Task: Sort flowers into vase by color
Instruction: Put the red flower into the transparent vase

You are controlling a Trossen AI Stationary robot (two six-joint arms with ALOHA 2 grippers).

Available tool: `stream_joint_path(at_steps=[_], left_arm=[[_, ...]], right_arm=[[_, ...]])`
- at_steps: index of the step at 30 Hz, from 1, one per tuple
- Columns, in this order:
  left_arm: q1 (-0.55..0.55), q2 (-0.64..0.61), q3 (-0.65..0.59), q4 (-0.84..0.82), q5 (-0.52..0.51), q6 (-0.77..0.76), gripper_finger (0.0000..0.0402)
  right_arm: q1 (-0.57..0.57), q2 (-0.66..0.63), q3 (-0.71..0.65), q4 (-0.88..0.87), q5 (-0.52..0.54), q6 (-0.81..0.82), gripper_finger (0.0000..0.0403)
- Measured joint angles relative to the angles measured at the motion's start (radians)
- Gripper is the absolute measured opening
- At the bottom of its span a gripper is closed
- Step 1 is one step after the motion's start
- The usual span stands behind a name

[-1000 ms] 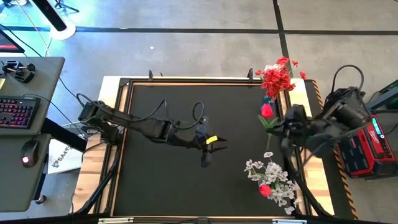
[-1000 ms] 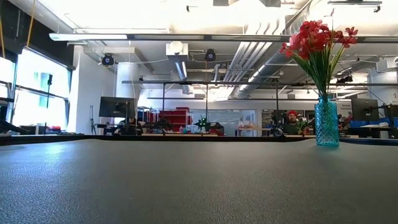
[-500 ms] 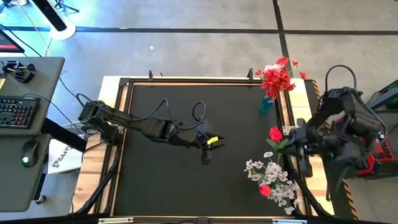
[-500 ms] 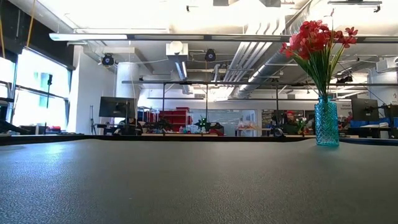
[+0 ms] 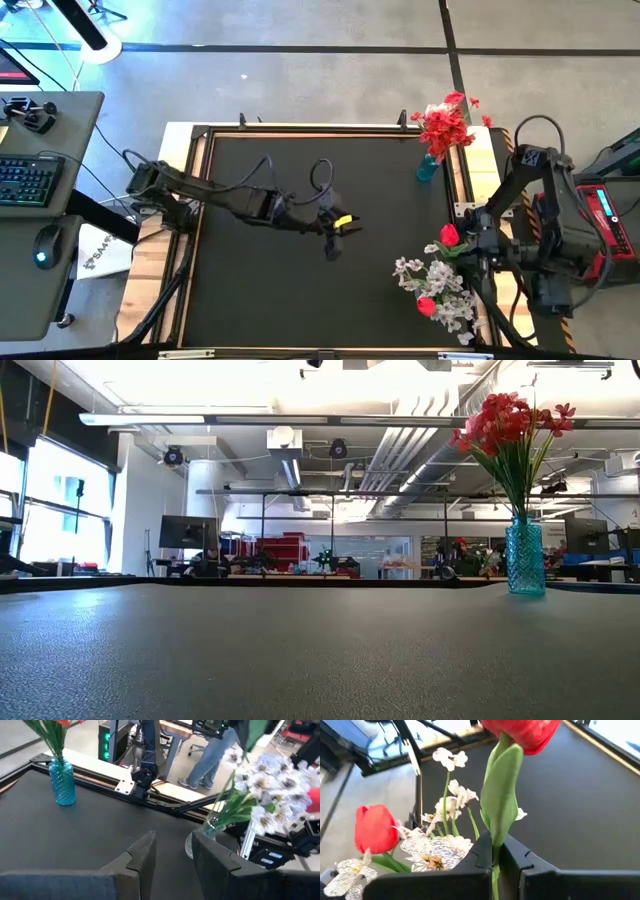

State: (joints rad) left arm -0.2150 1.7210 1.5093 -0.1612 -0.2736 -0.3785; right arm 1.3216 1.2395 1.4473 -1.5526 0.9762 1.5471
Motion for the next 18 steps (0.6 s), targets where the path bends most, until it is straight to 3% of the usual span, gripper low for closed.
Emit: stream_joint_path(at_steps=[4,18], left_arm=[[0.015,0.000,0.000,0.002,0.025,-0.021,0.0115],[0.018,0.000,0.000,0.001,0.036,-0.031,0.0115]], right_arm=[[0.019,-0.001,-0.024,0.006,0.033,0.046,0.0000],[0.023,0.049,-0.023,-0.007,-0.051,0.045,0.0000]])
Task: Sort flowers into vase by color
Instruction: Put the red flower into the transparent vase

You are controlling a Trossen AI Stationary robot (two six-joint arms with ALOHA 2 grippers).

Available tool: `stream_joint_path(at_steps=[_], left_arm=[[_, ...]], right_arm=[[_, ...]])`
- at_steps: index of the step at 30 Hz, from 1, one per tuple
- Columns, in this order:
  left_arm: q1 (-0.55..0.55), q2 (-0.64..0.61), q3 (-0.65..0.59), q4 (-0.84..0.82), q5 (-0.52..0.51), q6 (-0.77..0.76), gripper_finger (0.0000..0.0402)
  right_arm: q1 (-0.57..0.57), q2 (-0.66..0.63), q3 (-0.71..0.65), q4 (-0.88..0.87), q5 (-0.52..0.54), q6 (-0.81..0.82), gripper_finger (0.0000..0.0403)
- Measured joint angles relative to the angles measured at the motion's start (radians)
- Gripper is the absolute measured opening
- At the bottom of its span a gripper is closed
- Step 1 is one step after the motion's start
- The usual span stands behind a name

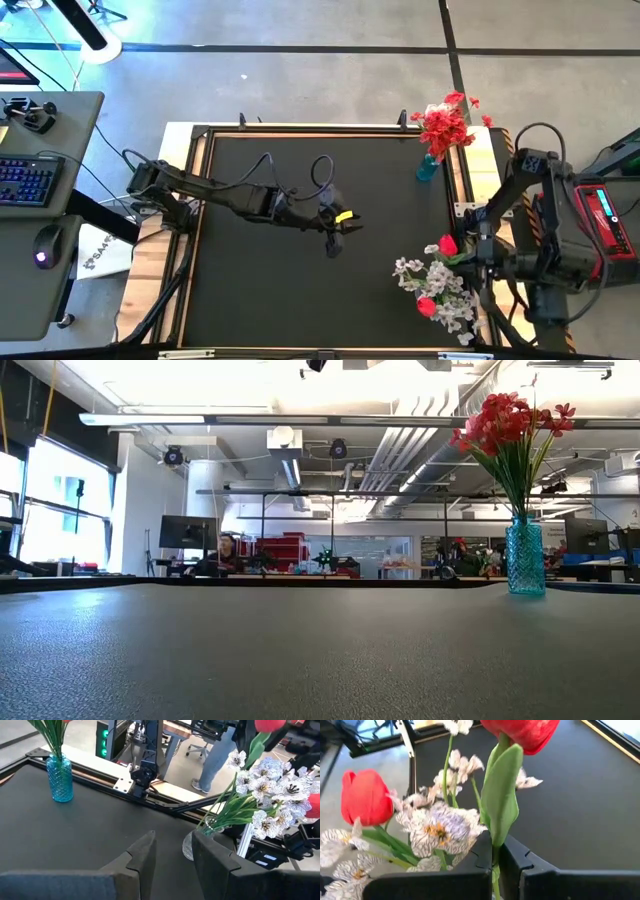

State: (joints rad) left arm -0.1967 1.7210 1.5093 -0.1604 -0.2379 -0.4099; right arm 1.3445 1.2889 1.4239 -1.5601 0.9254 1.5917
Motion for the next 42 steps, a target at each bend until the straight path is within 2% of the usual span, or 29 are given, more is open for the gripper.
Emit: stream_joint_path(at_steps=[9,13,23,29,33,42], left_arm=[[0.000,0.000,0.000,0.000,0.000,0.001,0.0115],[0.000,0.000,0.000,0.000,0.000,0.002,0.0115],[-0.001,0.000,0.000,0.000,0.019,0.002,0.0115],[-0.010,0.000,0.000,-0.001,0.019,0.000,0.0115],[-0.015,0.000,0.000,-0.002,0.018,0.000,0.0115],[-0.004,0.000,0.000,-0.008,0.018,0.001,0.0115]], right_arm=[[0.000,0.037,0.002,-0.012,-0.035,0.052,0.0000],[0.000,-0.001,0.030,-0.012,0.011,0.056,0.0000],[-0.001,-0.083,0.135,-0.010,0.076,-0.091,0.0000],[-0.004,-0.076,0.124,-0.009,0.095,-0.123,0.0000],[-0.004,-0.050,0.077,-0.001,0.062,-0.082,0.0000],[-0.004,0.007,0.017,0.005,-0.101,-0.009,0.0010]])
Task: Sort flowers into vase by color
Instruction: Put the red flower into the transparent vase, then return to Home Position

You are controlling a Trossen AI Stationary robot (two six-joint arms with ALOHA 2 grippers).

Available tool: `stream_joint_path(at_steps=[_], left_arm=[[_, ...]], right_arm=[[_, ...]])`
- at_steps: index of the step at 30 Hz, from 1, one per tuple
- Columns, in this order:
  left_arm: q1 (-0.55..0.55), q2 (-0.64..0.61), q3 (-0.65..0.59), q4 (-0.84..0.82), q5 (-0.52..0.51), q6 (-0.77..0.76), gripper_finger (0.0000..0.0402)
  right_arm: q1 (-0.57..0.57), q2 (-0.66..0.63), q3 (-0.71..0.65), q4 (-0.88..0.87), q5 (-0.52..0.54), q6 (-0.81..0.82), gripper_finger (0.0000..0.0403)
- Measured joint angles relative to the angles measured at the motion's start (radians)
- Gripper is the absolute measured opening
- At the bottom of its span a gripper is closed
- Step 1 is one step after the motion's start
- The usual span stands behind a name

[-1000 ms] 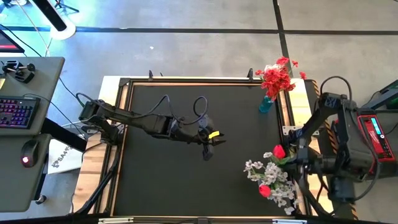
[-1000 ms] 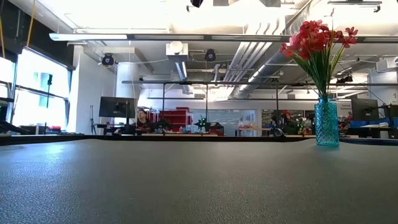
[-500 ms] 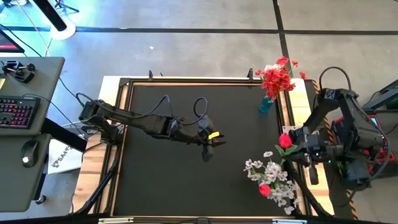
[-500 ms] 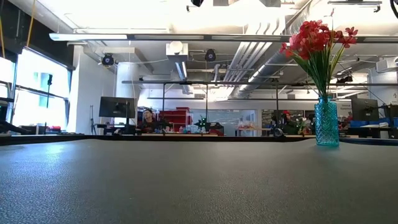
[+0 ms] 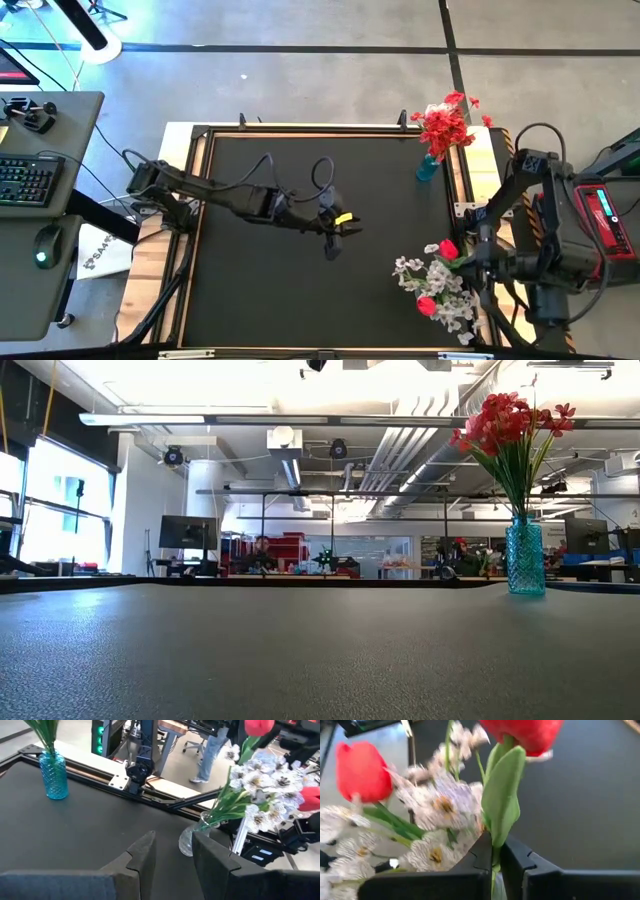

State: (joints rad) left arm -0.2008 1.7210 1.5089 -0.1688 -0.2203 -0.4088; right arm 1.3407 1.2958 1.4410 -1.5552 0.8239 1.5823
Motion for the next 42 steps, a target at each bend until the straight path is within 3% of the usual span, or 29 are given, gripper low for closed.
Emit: stream_joint_path(at_steps=[5,13,17,22,32,38,42], left_arm=[[0.012,0.000,0.000,0.001,-0.007,-0.001,0.0115],[0.012,0.000,0.000,0.000,-0.013,0.018,0.0116],[0.011,0.000,0.000,0.000,-0.012,0.037,0.0116],[0.011,0.000,0.000,-0.004,-0.011,0.028,0.0115],[0.040,-0.084,-0.001,-0.015,-0.028,0.057,0.0114],[0.099,-0.130,-0.001,0.041,-0.021,0.079,0.0072],[0.128,-0.124,0.000,0.126,0.012,0.112,0.0034]], right_arm=[[0.000,0.000,-0.003,-0.004,-0.095,0.132,0.0057],[0.000,-0.040,-0.003,0.020,-0.433,0.264,0.0175],[0.000,-0.091,0.001,0.077,-0.485,0.291,0.0202],[0.000,-0.133,0.083,0.080,-0.359,0.255,0.0201],[-0.024,-0.147,0.294,0.075,0.039,-0.167,0.0172],[-0.215,-0.151,0.252,0.001,0.115,-0.368,0.0105],[-0.339,-0.205,0.159,0.109,0.115,-0.529,0.0043]])
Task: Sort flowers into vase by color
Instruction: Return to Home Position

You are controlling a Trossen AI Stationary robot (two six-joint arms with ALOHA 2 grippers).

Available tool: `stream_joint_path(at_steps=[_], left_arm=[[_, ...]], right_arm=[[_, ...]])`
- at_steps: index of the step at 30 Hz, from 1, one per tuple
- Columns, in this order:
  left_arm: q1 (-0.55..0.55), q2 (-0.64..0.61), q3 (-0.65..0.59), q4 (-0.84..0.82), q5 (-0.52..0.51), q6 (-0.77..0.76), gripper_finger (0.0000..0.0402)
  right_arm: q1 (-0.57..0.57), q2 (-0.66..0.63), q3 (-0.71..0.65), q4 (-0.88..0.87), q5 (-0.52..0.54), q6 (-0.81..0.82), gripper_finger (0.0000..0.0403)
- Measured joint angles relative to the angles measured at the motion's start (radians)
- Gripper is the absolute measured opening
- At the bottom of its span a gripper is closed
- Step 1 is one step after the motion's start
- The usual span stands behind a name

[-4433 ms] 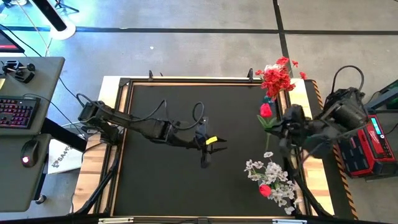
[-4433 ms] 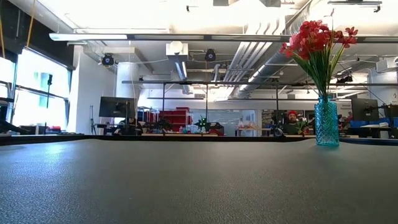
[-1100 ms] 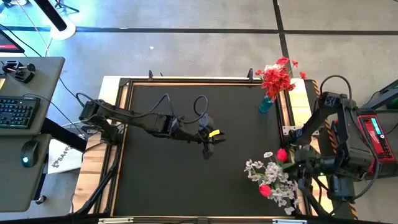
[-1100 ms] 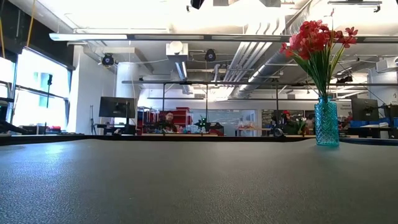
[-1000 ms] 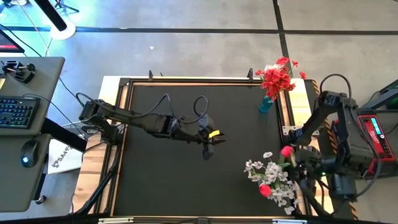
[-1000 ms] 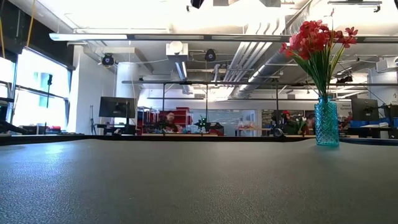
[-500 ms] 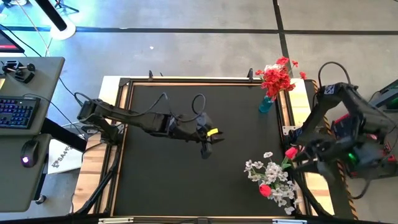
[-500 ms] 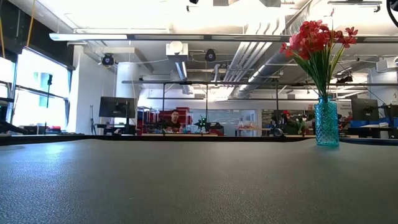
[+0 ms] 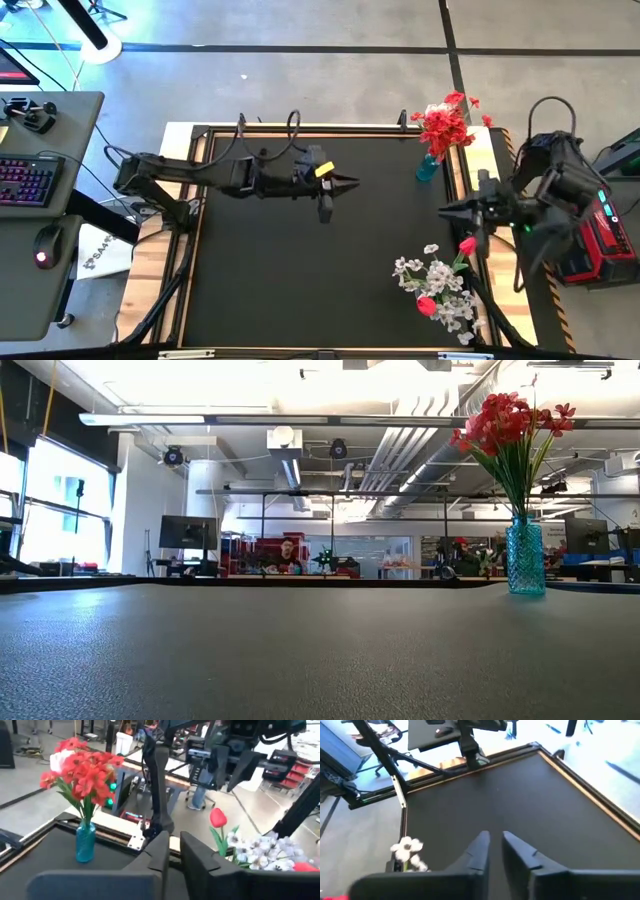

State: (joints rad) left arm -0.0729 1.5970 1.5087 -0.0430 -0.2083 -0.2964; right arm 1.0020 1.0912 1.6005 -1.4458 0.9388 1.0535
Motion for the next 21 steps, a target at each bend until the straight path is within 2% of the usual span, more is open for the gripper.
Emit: stream_joint_path(at_steps=[2,4,7,13,17,21], left_arm=[[0.017,0.001,0.001,-0.008,0.004,0.003,0.0018],[0.035,0.003,0.001,-0.018,0.003,0.015,0.0006],[0.062,-0.002,0.000,-0.018,0.025,0.041,0.0002],[0.152,-0.026,-0.013,-0.055,0.156,0.111,0.0001],[0.234,-0.075,-0.093,0.012,0.284,0.138,0.0000],[0.322,-0.149,-0.219,0.141,0.408,0.116,0.0000]], right_arm=[[-0.063,-0.040,-0.066,0.127,-0.030,-0.129,0.0016],[-0.133,-0.089,-0.140,0.268,-0.075,-0.266,0.0005],[-0.257,-0.170,-0.241,0.479,-0.166,-0.440,0.0008],[-0.528,-0.295,-0.425,0.816,-0.393,-0.706,0.0001],[-0.684,-0.339,-0.531,0.988,-0.466,-0.779,0.0000],[-0.820,-0.355,-0.648,1.105,-0.584,-0.775,0.0000]])
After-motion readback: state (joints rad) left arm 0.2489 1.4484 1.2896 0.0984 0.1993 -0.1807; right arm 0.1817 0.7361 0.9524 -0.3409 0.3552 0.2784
